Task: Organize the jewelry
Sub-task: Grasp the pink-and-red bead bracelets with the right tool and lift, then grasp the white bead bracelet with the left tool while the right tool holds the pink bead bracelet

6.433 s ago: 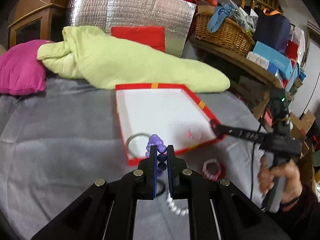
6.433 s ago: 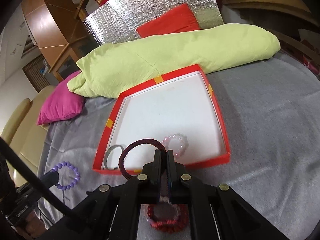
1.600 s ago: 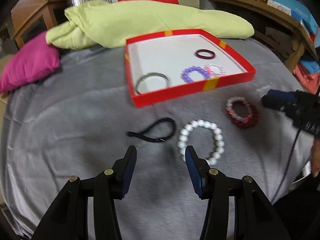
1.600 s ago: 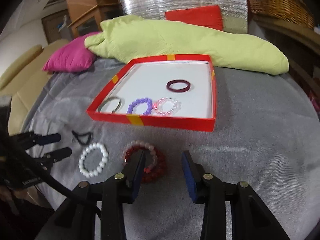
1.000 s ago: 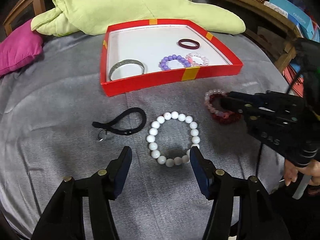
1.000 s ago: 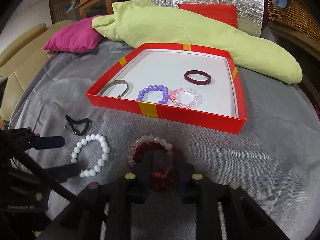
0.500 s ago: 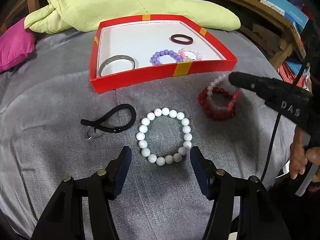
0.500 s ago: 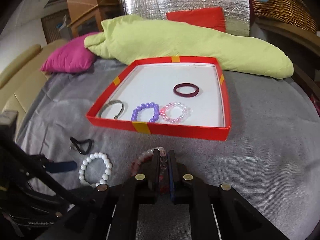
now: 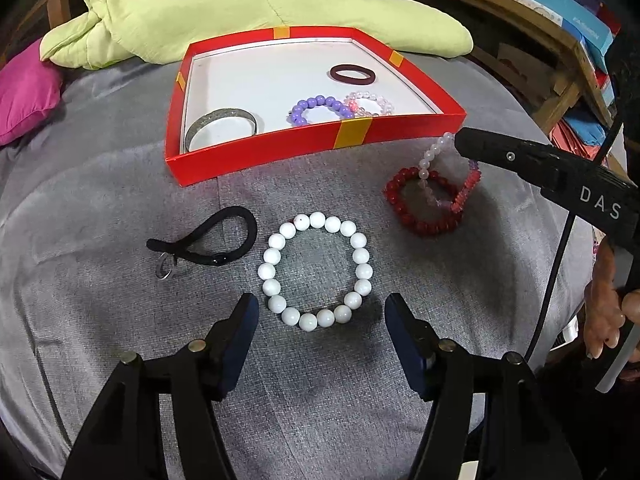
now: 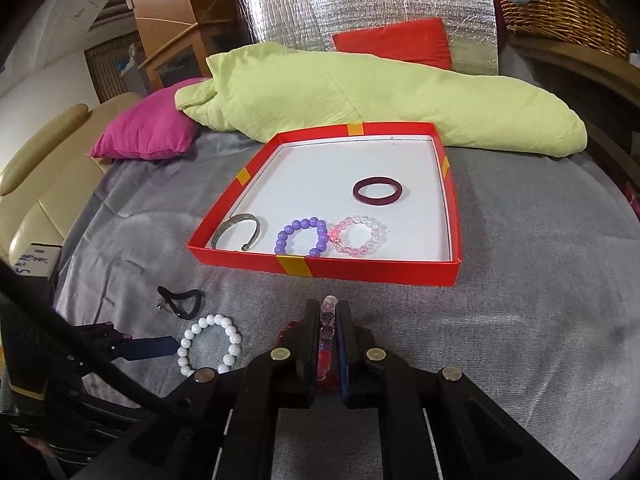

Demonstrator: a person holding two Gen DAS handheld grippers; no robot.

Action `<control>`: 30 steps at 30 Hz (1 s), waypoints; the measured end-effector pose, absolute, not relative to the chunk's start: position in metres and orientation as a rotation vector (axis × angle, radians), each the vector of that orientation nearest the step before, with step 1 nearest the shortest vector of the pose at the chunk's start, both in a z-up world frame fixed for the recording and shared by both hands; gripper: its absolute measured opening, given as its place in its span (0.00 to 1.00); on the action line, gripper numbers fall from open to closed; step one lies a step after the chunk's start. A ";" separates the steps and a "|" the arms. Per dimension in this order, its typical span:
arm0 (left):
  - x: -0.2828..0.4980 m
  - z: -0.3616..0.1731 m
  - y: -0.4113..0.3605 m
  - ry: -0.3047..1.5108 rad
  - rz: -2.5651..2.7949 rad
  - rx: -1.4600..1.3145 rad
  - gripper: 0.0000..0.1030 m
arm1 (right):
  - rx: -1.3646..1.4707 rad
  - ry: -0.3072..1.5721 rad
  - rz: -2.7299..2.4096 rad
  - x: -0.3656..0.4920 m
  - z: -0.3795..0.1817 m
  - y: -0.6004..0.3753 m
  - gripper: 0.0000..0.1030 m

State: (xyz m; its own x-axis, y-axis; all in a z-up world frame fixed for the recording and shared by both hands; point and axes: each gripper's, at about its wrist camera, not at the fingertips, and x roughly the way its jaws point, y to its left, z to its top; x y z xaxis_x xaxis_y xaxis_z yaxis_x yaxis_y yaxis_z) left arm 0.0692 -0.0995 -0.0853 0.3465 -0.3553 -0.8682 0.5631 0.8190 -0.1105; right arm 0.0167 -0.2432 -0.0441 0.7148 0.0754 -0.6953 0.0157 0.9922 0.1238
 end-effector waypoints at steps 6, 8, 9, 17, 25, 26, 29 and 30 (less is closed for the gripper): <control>0.075 -0.083 -0.092 1.062 -0.578 0.199 0.65 | 0.165 0.756 0.054 0.014 -0.041 -0.246 0.08; 0.078 -0.082 -0.088 1.061 -0.568 0.184 0.65 | 0.179 0.744 0.064 0.013 -0.038 -0.247 0.08; 0.079 -0.081 -0.087 1.060 -0.564 0.179 0.65 | 0.175 0.747 0.054 0.014 -0.039 -0.247 0.08; 0.083 -0.081 -0.083 1.058 -0.537 0.170 0.64 | 0.227 0.869 -0.058 0.024 -0.061 -0.272 0.08; 0.087 -0.075 -0.074 1.027 -0.529 0.167 0.61 | 0.195 0.941 -0.092 0.029 -0.075 -0.274 0.08; 0.089 -0.074 -0.071 1.025 -0.525 0.159 0.61 | 0.194 0.946 -0.096 0.029 -0.076 -0.275 0.08; 0.094 -0.071 -0.060 1.019 -0.506 0.138 0.61 | 0.189 0.945 -0.106 0.029 -0.076 -0.276 0.08; 0.096 -0.071 -0.058 1.019 -0.501 0.134 0.61 | 0.189 0.945 -0.107 0.029 -0.076 -0.276 0.08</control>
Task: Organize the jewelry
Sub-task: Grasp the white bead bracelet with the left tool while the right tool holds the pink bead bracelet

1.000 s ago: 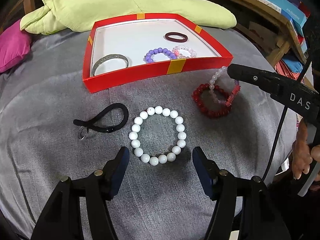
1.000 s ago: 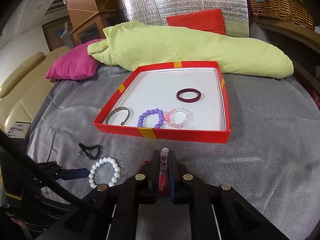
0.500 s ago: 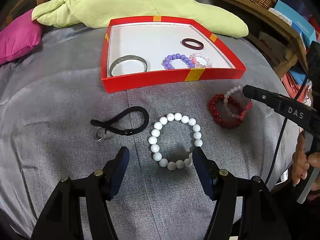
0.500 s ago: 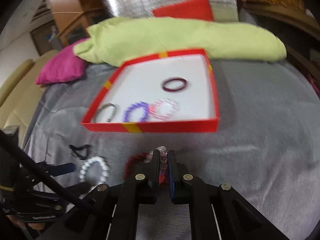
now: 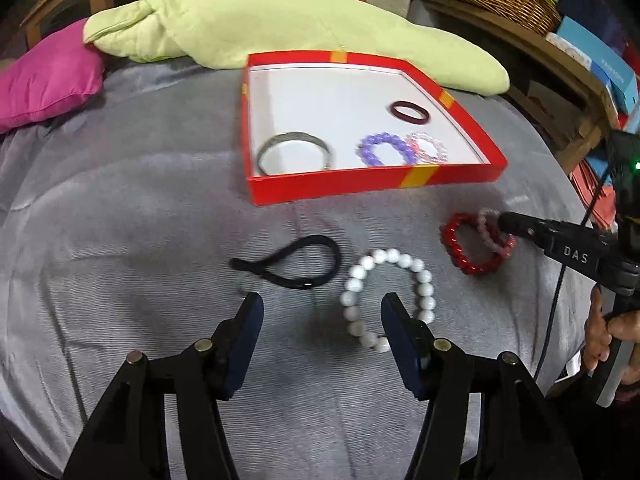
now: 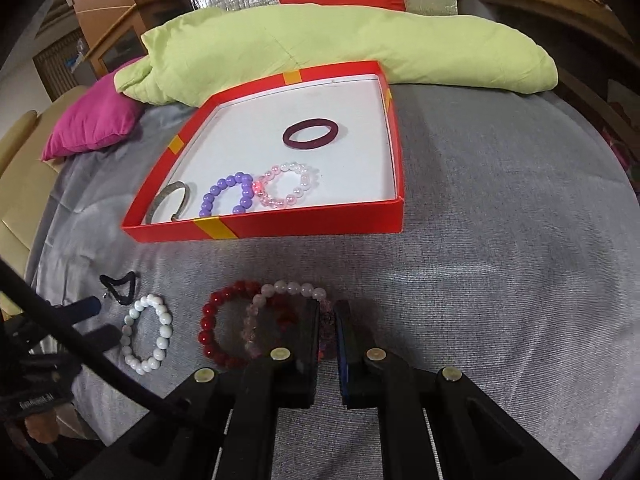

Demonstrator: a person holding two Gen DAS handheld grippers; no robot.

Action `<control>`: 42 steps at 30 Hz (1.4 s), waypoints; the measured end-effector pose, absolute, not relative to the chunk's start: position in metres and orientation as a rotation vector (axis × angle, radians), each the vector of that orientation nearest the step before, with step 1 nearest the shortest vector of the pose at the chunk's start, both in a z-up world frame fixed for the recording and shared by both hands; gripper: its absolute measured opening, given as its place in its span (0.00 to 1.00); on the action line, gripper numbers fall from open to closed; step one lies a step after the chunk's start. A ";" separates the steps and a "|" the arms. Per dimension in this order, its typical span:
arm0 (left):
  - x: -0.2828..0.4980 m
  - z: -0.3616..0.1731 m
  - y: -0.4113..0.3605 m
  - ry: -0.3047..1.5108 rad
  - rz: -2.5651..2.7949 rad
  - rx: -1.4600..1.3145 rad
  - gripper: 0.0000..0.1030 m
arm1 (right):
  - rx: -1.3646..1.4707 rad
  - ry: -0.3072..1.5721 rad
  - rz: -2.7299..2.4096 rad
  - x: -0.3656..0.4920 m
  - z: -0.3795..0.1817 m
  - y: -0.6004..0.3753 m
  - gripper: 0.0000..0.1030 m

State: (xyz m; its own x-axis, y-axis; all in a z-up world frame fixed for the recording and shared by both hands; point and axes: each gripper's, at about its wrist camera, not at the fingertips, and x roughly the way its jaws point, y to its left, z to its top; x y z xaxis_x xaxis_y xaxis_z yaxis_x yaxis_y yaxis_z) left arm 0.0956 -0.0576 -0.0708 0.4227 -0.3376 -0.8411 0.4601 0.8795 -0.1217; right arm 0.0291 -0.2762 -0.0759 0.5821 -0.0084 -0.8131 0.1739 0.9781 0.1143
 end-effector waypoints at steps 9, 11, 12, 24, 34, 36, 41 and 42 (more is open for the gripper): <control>0.090 -0.076 -0.065 1.047 -0.553 0.147 0.47 | 0.143 0.958 -0.127 0.033 -0.079 -0.271 0.08; 0.089 -0.076 -0.070 1.052 -0.575 0.147 0.47 | 0.138 0.961 -0.126 0.034 -0.080 -0.271 0.09; 0.088 -0.076 -0.071 1.054 -0.578 0.149 0.47 | 0.137 0.961 -0.126 0.034 -0.080 -0.271 0.09; 0.092 -0.087 -0.080 1.039 -0.547 0.204 0.27 | 0.106 0.969 -0.095 0.032 -0.082 -0.268 0.14; 0.088 -0.079 -0.078 1.001 -0.545 0.241 0.10 | 0.136 0.900 -0.063 0.027 -0.070 -0.265 0.08; 0.088 -0.077 -0.077 0.993 -0.549 0.241 0.09 | 0.152 0.873 -0.064 0.025 -0.065 -0.267 0.08; 0.087 -0.070 -0.073 0.978 -0.563 0.224 0.08 | 0.207 0.834 -0.069 0.021 -0.056 -0.277 0.08; 0.086 -0.069 -0.072 0.975 -0.566 0.223 0.08 | 0.215 0.828 -0.070 0.021 -0.055 -0.278 0.08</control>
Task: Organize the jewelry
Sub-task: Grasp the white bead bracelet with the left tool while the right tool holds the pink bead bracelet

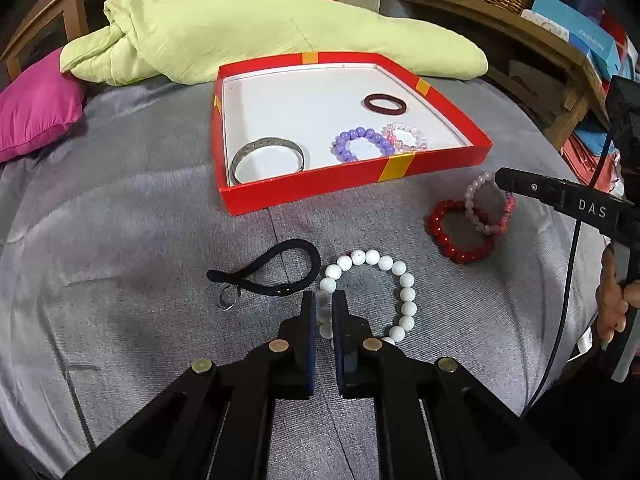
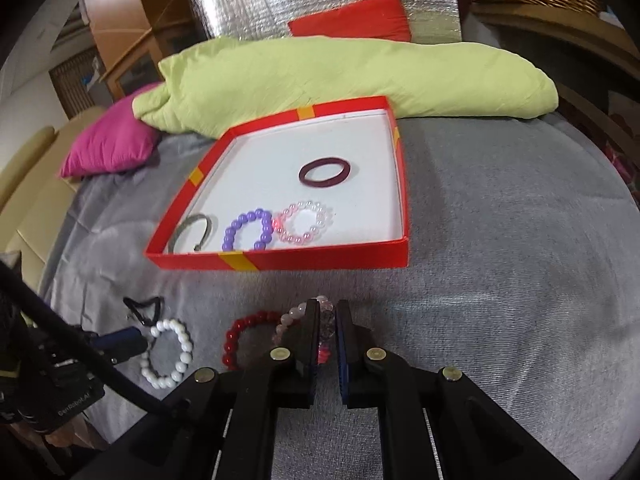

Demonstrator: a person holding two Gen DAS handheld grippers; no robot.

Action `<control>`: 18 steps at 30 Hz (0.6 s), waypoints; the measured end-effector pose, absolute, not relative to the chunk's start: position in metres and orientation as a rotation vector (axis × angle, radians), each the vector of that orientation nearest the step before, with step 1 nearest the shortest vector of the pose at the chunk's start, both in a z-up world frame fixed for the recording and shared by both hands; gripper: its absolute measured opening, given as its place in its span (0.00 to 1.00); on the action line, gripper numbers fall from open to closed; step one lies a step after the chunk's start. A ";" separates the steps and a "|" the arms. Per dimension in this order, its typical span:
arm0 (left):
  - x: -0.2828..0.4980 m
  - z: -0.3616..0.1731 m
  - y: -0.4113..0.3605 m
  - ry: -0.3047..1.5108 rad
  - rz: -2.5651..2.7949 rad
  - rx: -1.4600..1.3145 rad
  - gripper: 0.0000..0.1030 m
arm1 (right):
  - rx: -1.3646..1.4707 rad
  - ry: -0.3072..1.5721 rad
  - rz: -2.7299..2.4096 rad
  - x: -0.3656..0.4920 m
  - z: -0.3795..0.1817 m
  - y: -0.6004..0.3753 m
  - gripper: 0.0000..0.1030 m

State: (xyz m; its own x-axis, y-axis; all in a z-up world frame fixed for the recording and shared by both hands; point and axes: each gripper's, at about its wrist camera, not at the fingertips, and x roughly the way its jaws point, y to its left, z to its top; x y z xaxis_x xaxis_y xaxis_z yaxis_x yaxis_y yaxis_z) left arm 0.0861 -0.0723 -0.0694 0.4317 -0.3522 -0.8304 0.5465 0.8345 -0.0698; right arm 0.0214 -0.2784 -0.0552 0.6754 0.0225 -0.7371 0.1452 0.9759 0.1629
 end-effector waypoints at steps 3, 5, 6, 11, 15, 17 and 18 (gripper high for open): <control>0.087 -0.069 -0.072 0.979 -0.572 0.218 0.08 | 0.229 0.811 -0.068 0.020 -0.051 -0.281 0.08; 0.089 -0.073 -0.074 1.006 -0.580 0.214 0.08 | 0.237 0.808 -0.075 0.020 -0.051 -0.283 0.08; 0.089 -0.074 -0.074 1.012 -0.569 0.216 0.08 | 0.238 0.808 -0.076 0.020 -0.052 -0.283 0.08; 0.092 -0.081 -0.074 1.051 -0.564 0.195 0.15 | 0.247 0.817 -0.076 0.020 -0.053 -0.284 0.08; 0.090 -0.082 -0.078 1.041 -0.579 0.204 0.15 | 0.242 0.828 -0.072 0.021 -0.055 -0.281 0.08; 0.088 -0.083 -0.081 1.030 -0.582 0.218 0.15 | 0.238 0.829 -0.070 0.021 -0.056 -0.280 0.08; 0.088 -0.084 -0.083 1.024 -0.585 0.227 0.15 | 0.236 0.830 -0.070 0.021 -0.056 -0.279 0.08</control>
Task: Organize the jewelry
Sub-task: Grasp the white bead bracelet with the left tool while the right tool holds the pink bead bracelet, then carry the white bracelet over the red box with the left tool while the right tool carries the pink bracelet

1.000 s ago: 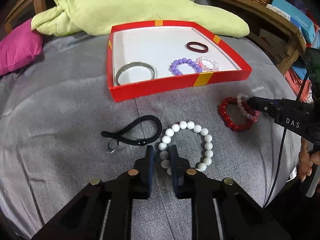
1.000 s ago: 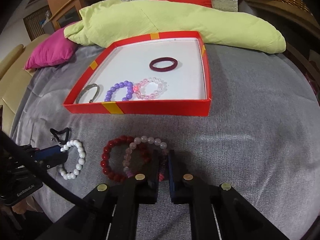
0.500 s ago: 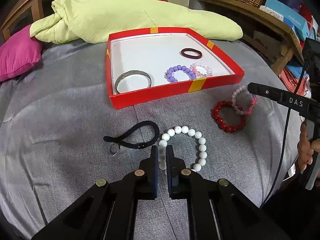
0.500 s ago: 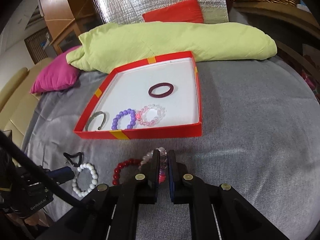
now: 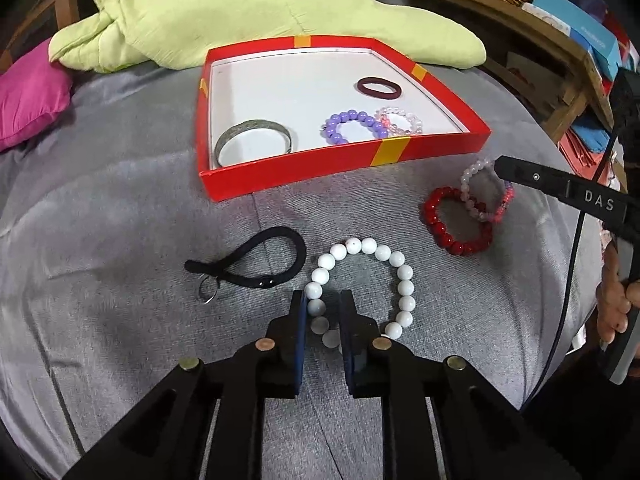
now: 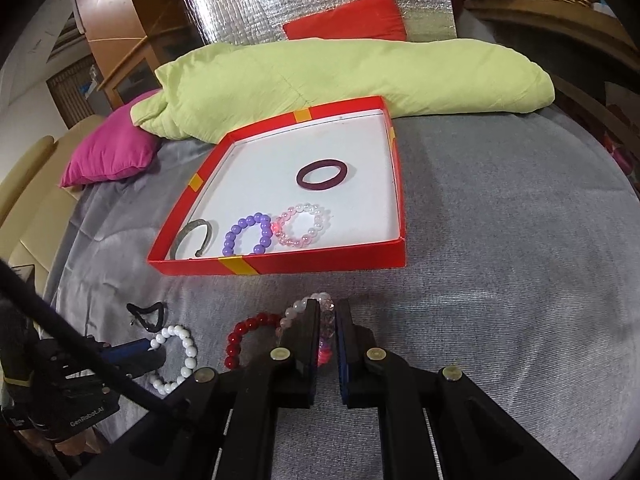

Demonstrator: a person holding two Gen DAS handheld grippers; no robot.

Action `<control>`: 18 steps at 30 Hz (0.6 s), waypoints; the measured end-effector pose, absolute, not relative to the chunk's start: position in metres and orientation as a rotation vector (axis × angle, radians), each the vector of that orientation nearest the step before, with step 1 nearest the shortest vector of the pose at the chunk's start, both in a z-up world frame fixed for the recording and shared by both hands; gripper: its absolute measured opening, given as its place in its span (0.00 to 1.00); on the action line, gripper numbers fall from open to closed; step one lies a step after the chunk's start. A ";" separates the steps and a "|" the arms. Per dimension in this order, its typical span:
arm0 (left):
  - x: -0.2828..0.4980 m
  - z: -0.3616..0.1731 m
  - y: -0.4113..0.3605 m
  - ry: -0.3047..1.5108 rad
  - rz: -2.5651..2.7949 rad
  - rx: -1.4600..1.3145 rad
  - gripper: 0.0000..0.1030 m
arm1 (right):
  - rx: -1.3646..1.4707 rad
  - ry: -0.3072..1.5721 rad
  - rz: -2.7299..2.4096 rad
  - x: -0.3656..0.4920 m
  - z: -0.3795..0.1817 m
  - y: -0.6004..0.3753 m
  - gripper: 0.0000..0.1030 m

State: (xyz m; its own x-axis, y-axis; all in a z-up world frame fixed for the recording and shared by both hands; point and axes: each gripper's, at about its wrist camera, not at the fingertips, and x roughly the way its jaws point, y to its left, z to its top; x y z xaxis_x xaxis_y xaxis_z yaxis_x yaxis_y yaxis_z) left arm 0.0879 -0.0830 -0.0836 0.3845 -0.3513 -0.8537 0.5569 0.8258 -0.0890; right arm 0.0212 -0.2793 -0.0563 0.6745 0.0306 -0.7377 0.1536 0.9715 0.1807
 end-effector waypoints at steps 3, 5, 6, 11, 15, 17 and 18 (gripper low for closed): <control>0.086 -0.082 -0.085 1.006 -0.609 0.238 0.09 | 0.240 0.820 -0.070 0.020 -0.055 -0.279 0.08; 0.084 -0.081 -0.087 1.000 -0.629 0.241 0.09 | 0.245 0.808 -0.067 0.019 -0.053 -0.279 0.08; 0.082 -0.080 -0.088 0.996 -0.634 0.243 0.09 | 0.249 0.795 -0.063 0.018 -0.051 -0.279 0.08; 0.078 -0.066 -0.086 0.945 -0.655 0.232 0.09 | 0.264 0.713 -0.033 0.010 -0.036 -0.279 0.08; 0.076 -0.053 -0.084 0.901 -0.670 0.215 0.09 | 0.265 0.650 -0.004 0.005 -0.025 -0.274 0.08; 0.075 -0.046 -0.083 0.874 -0.681 0.206 0.09 | 0.267 0.625 0.008 0.003 -0.021 -0.271 0.08; 0.075 -0.042 -0.083 0.859 -0.686 0.202 0.09 | 0.269 0.618 0.012 0.003 -0.019 -0.270 0.08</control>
